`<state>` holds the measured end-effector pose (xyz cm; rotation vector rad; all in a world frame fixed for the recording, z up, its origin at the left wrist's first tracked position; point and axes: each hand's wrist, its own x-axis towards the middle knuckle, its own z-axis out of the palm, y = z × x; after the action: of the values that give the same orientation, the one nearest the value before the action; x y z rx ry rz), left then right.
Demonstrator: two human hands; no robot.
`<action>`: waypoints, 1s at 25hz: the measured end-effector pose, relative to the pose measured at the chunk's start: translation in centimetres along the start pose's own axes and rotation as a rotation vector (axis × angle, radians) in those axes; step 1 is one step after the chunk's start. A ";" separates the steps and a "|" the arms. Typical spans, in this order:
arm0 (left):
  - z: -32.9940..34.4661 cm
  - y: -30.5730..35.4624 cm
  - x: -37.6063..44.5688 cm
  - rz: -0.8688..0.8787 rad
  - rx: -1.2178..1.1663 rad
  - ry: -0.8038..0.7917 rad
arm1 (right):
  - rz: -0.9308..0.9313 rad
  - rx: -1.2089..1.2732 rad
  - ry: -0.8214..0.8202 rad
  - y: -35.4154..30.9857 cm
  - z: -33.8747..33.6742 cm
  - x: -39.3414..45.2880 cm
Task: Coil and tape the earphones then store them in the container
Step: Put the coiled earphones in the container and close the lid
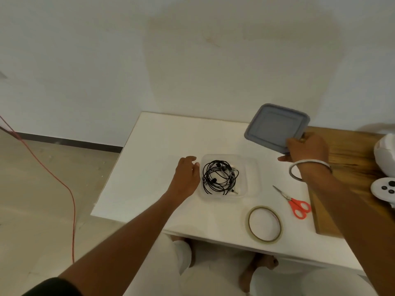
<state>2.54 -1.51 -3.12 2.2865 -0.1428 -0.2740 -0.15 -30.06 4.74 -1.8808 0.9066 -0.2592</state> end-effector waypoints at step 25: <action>0.0 0.7 -0.4 -0.155 -0.391 -0.144 | -0.205 -0.516 -0.210 3.5 7.6 -8.2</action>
<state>2.14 -1.89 -2.56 1.8907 0.0159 -0.5016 -3.50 -19.99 -0.23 -2.4292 0.6765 0.0611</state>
